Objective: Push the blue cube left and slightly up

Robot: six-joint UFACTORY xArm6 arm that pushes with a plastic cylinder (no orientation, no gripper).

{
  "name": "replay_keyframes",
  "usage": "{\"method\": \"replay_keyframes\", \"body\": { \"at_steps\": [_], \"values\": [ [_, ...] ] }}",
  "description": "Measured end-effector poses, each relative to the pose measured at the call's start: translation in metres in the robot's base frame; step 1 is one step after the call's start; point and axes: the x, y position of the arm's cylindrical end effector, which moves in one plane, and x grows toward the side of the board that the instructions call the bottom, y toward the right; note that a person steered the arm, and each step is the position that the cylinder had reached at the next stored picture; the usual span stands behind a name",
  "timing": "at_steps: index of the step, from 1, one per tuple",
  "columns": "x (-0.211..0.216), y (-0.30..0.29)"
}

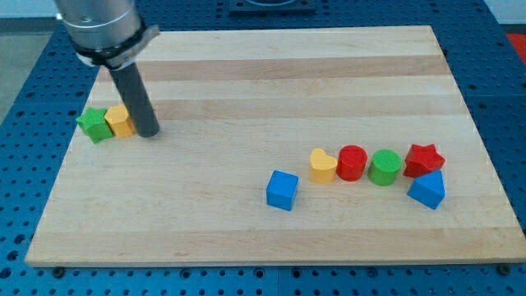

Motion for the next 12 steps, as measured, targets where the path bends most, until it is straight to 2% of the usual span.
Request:
{"method": "replay_keyframes", "body": {
  "at_steps": [1, 3, 4, 6, 7, 8, 9, 10, 12],
  "values": [
    [-0.012, -0.03],
    [-0.026, -0.039],
    [-0.011, -0.006],
    [0.118, 0.075],
    [0.151, 0.149],
    [0.155, 0.229],
    [0.153, 0.282],
    [0.137, 0.254],
    [0.084, 0.144]
  ]
}}
